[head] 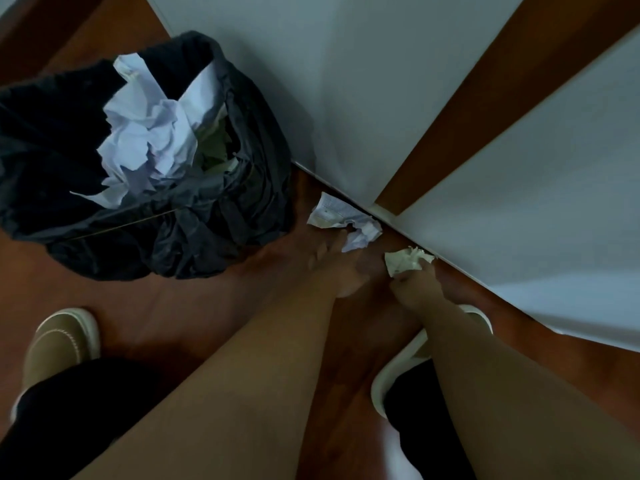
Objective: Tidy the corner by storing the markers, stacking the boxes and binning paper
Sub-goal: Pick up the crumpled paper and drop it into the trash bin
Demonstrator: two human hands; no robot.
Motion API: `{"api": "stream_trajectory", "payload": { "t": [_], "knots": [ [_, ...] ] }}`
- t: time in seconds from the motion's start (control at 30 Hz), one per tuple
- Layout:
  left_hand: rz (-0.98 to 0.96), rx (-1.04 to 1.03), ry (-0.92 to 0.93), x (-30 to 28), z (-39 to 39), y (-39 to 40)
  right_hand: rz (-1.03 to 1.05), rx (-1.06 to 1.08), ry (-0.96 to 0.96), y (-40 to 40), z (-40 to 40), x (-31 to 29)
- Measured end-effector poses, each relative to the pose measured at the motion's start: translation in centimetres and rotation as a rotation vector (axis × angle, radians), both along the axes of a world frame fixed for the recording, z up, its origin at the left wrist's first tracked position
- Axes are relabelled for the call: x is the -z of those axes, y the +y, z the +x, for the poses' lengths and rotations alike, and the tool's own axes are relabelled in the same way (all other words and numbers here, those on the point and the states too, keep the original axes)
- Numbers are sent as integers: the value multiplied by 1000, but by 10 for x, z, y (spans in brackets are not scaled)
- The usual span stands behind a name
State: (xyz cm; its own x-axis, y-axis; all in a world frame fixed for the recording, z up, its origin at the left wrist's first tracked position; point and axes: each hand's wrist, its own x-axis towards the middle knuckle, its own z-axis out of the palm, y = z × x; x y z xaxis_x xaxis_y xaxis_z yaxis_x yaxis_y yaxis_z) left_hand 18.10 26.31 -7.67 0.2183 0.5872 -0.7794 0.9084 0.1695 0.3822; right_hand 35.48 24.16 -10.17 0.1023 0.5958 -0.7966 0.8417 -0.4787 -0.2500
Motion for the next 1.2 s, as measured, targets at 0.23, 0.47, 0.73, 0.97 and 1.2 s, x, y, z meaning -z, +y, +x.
{"api": "stream_trajectory", "payload": {
  "t": [0.23, 0.47, 0.73, 0.97, 1.2],
  "knots": [
    [-34, 5, 85, -4, -1, -4, -4, -192, -127, -1, 6, 3],
    [432, -128, -124, -41, -23, -42, -2, -153, -92, -12, 3, -11],
    [424, -100, -54, -105, -60, -93, 273, 329, 83, -42, -13, -99],
    [1088, -230, 13, -229, -86, -68, 702, 558, 203, -30, -65, -197],
    [1020, -524, 262, -288, -178, -67, 1073, 449, 469, 4, -172, -299]
  ]
}}
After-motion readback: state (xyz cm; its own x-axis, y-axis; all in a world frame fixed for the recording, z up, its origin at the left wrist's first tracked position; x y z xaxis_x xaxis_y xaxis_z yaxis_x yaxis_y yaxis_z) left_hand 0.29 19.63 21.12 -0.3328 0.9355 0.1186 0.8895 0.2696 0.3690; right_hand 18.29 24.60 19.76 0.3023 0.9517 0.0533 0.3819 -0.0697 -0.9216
